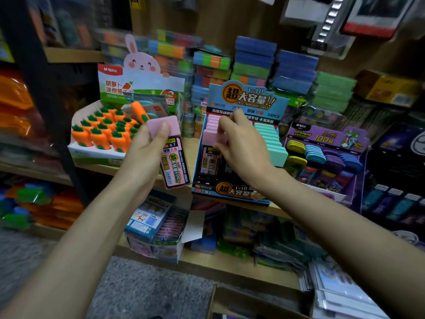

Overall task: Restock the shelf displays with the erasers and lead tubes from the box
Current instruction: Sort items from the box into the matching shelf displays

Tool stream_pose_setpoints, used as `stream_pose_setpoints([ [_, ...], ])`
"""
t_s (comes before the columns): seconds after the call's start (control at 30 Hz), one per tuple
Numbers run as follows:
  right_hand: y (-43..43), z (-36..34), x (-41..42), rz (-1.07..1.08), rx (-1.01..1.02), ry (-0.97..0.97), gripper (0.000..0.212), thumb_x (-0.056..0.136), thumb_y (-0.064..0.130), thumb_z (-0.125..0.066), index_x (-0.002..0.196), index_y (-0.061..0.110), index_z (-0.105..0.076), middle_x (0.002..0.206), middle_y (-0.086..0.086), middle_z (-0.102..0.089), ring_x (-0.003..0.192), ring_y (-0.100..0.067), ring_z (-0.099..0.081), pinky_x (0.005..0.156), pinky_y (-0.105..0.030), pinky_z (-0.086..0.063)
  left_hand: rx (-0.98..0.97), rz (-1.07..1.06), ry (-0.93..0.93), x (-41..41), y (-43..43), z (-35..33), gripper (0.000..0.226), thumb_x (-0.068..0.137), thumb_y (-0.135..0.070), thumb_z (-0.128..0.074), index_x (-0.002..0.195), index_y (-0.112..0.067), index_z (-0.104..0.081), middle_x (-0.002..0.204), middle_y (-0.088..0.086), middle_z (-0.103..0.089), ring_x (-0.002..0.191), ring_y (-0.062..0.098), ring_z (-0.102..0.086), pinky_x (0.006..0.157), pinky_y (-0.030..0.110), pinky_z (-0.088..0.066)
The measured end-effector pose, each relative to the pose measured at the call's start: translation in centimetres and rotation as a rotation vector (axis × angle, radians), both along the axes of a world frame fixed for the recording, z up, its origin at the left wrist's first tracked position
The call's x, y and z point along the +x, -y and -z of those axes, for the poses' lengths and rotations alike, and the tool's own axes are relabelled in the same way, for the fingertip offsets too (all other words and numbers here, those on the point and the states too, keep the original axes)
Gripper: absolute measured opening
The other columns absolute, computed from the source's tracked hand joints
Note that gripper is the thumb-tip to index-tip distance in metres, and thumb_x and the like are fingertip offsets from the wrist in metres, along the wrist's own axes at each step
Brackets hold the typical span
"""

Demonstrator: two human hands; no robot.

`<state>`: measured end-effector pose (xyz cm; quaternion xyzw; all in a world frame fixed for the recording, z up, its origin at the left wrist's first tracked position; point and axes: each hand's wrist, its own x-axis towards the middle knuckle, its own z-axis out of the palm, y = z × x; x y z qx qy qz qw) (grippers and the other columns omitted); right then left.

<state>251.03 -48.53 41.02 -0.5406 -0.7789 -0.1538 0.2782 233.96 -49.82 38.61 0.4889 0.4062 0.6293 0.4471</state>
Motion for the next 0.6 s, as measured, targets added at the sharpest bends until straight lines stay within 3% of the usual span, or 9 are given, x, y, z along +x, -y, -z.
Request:
stream_pose_setpoints([
  [0.1, 0.1, -0.7, 0.7, 0.009, -0.021, 0.068, 0.016, 0.092, 0.016, -0.057, 0.102, 0.005, -0.06, 0.111, -0.009, -0.047, 0.1, -0.026, -0.045, 0.076, -0.042, -0.045, -0.019, 0.039, -0.016, 0.6, -0.1, 0.2, 0.015, 0.099, -0.029, -0.041, 0.101, -0.027, -0.056, 0.083, -0.006, -0.065, 0.076, 0.006, -0.063, 0.074, 0.033, -0.05],
  [0.17, 0.5, -1.4, 0.6, -0.081, -0.059, -0.084, 0.019, 0.092, 0.022, -0.057, 0.105, 0.01, -0.064, 0.108, -0.005, -0.049, 0.098, -0.019, -0.048, 0.08, -0.031, -0.043, -0.026, 0.08, -0.006, 1.2, 0.0, 0.3, 0.016, 0.1, -0.027, -0.04, 0.105, -0.025, -0.056, 0.087, -0.006, -0.066, 0.078, 0.006, -0.064, 0.07, 0.031, -0.049],
  [0.23, 1.4, -2.1, -0.2, -0.238, -0.216, -0.389, 0.019, 0.091, 0.027, -0.058, 0.103, 0.013, -0.067, 0.097, 0.003, -0.055, 0.084, -0.008, -0.054, 0.073, -0.017, -0.043, -0.025, 0.132, 0.009, 1.7, 0.2, 0.2, 0.018, 0.1, -0.024, -0.04, 0.108, -0.023, -0.056, 0.095, -0.001, -0.066, 0.086, 0.011, -0.063, 0.075, 0.032, -0.048],
  [0.27, 1.8, -2.3, -0.6, -0.292, -0.3, -0.5, 0.018, 0.091, 0.026, -0.058, 0.101, 0.013, -0.067, 0.092, 0.006, -0.059, 0.08, -0.006, -0.056, 0.071, -0.016, -0.044, -0.022, 0.157, 0.008, 1.9, 0.3, 0.2, 0.019, 0.1, -0.023, -0.039, 0.11, -0.022, -0.056, 0.097, 0.0, -0.066, 0.087, 0.011, -0.063, 0.076, 0.031, -0.049],
  [0.43, 2.6, -2.6, -1.3, -0.35, -0.423, -0.639, 0.003, 0.091, 0.012, -0.058, 0.093, 0.012, -0.061, 0.077, 0.002, -0.061, 0.068, -0.007, -0.058, 0.065, -0.025, -0.05, -0.005, 0.199, -0.021, 2.3, 0.7, 0.1, 0.016, 0.1, -0.021, -0.039, 0.111, -0.024, -0.05, 0.098, -0.001, -0.063, 0.087, 0.009, -0.062, 0.073, 0.024, -0.05],
  [0.5, 2.6, -3.1, -0.6, -0.318, -0.371, -0.629, 0.002, 0.091, 0.013, -0.059, 0.091, 0.013, -0.061, 0.077, 0.004, -0.062, 0.072, -0.008, -0.063, 0.069, -0.029, -0.055, 0.049, 0.157, -0.131, 1.7, 0.7, 0.2, 0.024, 0.095, -0.033, -0.045, 0.116, -0.022, -0.043, 0.098, -0.005, -0.056, 0.085, 0.002, -0.057, 0.067, 0.013, -0.046],
  [0.6, 2.3, -3.8, 0.7, -0.251, -0.278, -0.673, 0.003, 0.091, 0.012, -0.058, 0.089, 0.014, -0.06, 0.082, 0.0, -0.066, 0.074, -0.012, -0.067, 0.073, -0.037, -0.056, 0.129, 0.06, -0.54, 0.1, 0.7, 1.1, 0.067, 0.071, -0.055, -0.056, 0.127, -0.024, -0.034, 0.11, -0.009, -0.048, 0.098, -0.005, -0.048, 0.081, 0.011, -0.039],
])
